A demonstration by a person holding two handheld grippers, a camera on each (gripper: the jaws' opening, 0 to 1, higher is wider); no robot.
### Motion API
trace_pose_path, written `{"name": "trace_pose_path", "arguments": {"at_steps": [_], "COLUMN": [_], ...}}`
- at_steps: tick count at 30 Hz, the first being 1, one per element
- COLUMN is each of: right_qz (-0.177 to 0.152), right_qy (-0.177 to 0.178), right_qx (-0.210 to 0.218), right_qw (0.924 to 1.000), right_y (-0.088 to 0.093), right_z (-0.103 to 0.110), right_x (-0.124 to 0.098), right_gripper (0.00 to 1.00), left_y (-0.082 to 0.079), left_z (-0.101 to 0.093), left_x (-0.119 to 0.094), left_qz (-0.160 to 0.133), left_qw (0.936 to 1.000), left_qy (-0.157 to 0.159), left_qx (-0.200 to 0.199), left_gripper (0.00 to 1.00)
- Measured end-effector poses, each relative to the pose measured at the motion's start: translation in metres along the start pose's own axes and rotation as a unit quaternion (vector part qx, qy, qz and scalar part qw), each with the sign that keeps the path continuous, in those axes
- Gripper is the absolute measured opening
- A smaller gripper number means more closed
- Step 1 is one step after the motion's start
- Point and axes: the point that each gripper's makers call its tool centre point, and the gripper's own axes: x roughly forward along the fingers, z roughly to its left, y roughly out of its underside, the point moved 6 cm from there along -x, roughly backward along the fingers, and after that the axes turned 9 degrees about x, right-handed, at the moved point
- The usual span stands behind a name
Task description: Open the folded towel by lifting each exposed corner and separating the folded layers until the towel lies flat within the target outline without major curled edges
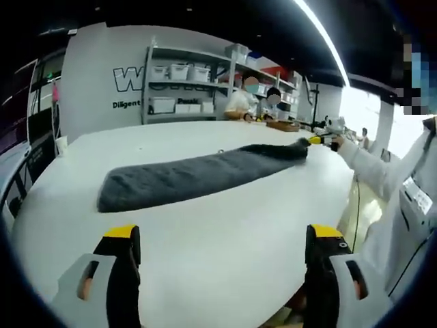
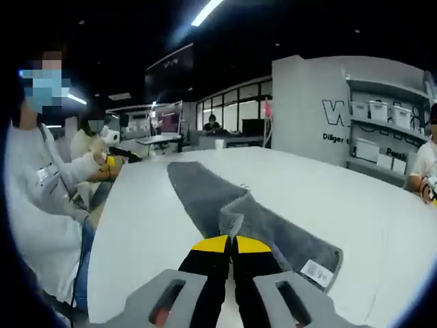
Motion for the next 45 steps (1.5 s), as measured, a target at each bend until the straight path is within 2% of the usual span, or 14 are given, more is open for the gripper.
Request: {"name": "trace_pose_path", "arguments": {"at_steps": [3, 10, 13, 17, 22, 26, 34, 38, 40, 45], "right_qz": [0.010, 0.026, 0.061, 0.085, 0.106, 0.097, 0.054, 0.056, 0.056, 0.036], "right_qy": [-0.012, -0.021, -0.015, -0.013, 0.000, 0.006, 0.063, 0.080, 0.103, 0.109], "right_qx": [-0.002, 0.038, 0.040, 0.041, 0.040, 0.040, 0.015, 0.001, 0.001, 0.019], "right_qw": [0.9999, 0.9987, 0.9972, 0.9955, 0.9936, 0.9945, 0.9964, 0.9952, 0.9931, 0.9932], "right_y": [0.015, 0.051, 0.070, 0.081, 0.085, 0.081, 0.053, 0.042, 0.036, 0.022], "right_z": [0.009, 0.022, 0.025, 0.027, 0.022, 0.020, 0.032, 0.039, 0.040, 0.046], "right_x": [-0.013, -0.035, -0.039, -0.037, -0.034, -0.037, -0.046, -0.045, -0.044, -0.036], "right_gripper": [0.00, 0.00, 0.00, 0.00, 0.00, 0.01, 0.31, 0.41, 0.47, 0.62], "left_y": [0.001, 0.003, 0.004, 0.005, 0.005, 0.006, 0.008, 0.007, 0.006, 0.001], "left_z": [0.000, 0.000, 0.001, 0.001, 0.001, 0.002, 0.009, 0.015, 0.021, 0.036], "left_x": [0.000, 0.000, 0.001, 0.002, 0.003, 0.003, -0.001, 0.000, 0.002, 0.010], "left_qz": [-0.001, 0.001, 0.003, 0.005, 0.005, 0.006, 0.008, 0.009, 0.011, 0.011], "left_qw": [1.0000, 1.0000, 1.0000, 1.0000, 1.0000, 1.0000, 1.0000, 0.9999, 0.9999, 0.9999], "left_qy": [0.002, 0.004, 0.004, 0.005, 0.006, 0.006, -0.001, -0.004, -0.007, -0.003], "left_qx": [-0.002, -0.002, -0.002, -0.003, -0.003, -0.003, -0.002, 0.000, 0.002, 0.001], "left_gripper": [0.99, 0.99, 0.99, 0.99, 0.99, 1.00, 1.00, 1.00, 1.00, 1.00]}}
